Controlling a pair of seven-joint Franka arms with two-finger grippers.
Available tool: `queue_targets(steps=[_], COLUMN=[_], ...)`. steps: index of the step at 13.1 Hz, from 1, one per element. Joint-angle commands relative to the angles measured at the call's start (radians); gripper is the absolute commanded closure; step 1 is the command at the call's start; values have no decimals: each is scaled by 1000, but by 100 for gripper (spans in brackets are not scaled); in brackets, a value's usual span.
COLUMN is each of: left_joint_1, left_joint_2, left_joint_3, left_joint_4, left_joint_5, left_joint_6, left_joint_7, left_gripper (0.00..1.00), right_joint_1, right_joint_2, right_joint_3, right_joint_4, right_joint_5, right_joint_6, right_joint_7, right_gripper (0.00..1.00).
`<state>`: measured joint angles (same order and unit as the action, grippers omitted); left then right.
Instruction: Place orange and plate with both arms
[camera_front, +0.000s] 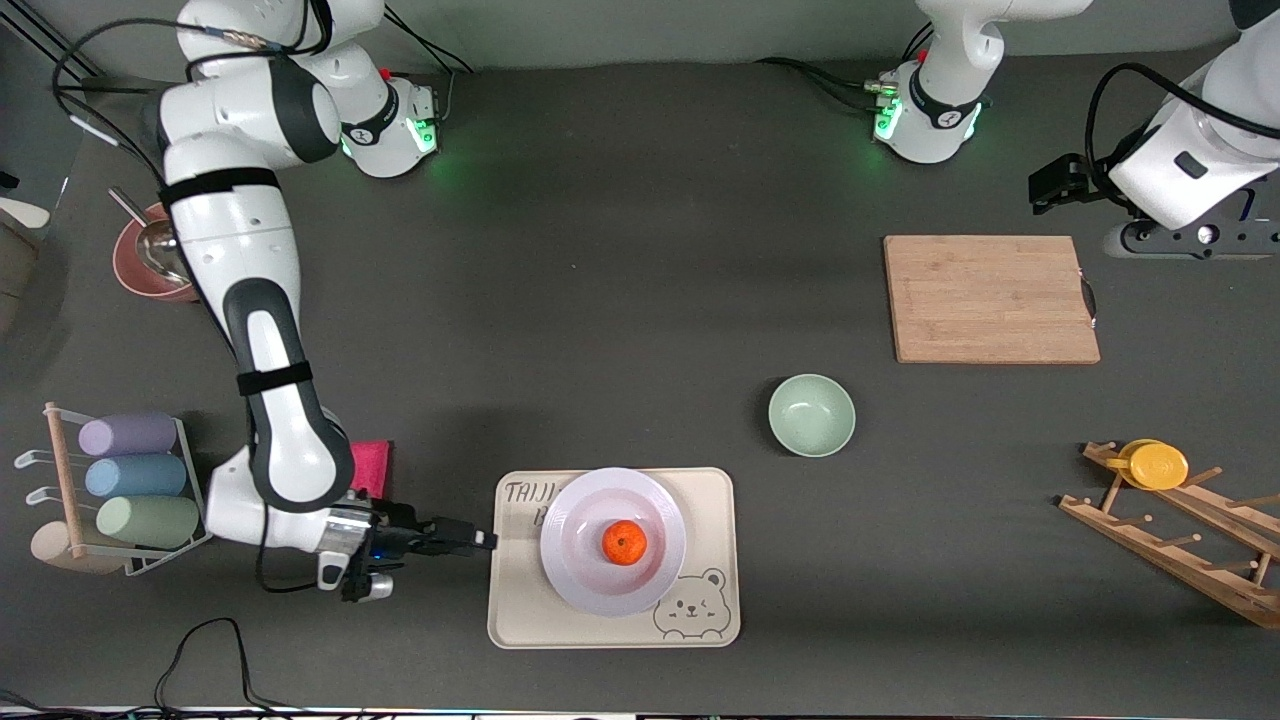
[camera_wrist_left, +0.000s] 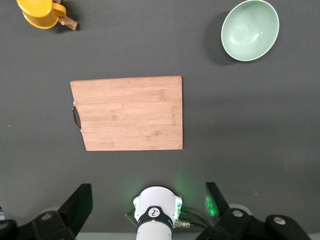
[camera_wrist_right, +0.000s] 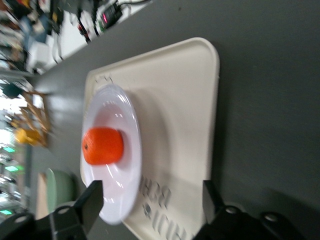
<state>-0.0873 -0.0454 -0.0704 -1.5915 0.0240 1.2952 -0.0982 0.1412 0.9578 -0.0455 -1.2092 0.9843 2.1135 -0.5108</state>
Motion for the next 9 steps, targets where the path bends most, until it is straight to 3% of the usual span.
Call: queue_targets(steps=[1, 7, 9], left_joint_1=[-5, -3, -2], left_joint_2=[25, 27, -2], left_joint_3=[4, 6, 6], left_joint_4=[21, 13, -39], left_joint_5=[1, 1, 4], left_joint_6=[-8, 27, 99], left_joint_7=[0, -4, -14], left_gripper=[0, 0, 0], right_joint_1=[-34, -89, -92], right_joint_2=[-212, -595, -713], right_joint_3=[-13, -28, -27], right_joint_4=[-153, -239, -268], right_joint_5=[-232, -703, -803], right_joint_6=[-111, -418, -493], right_joint_7=[86, 386, 455], right_gripper=[0, 0, 0])
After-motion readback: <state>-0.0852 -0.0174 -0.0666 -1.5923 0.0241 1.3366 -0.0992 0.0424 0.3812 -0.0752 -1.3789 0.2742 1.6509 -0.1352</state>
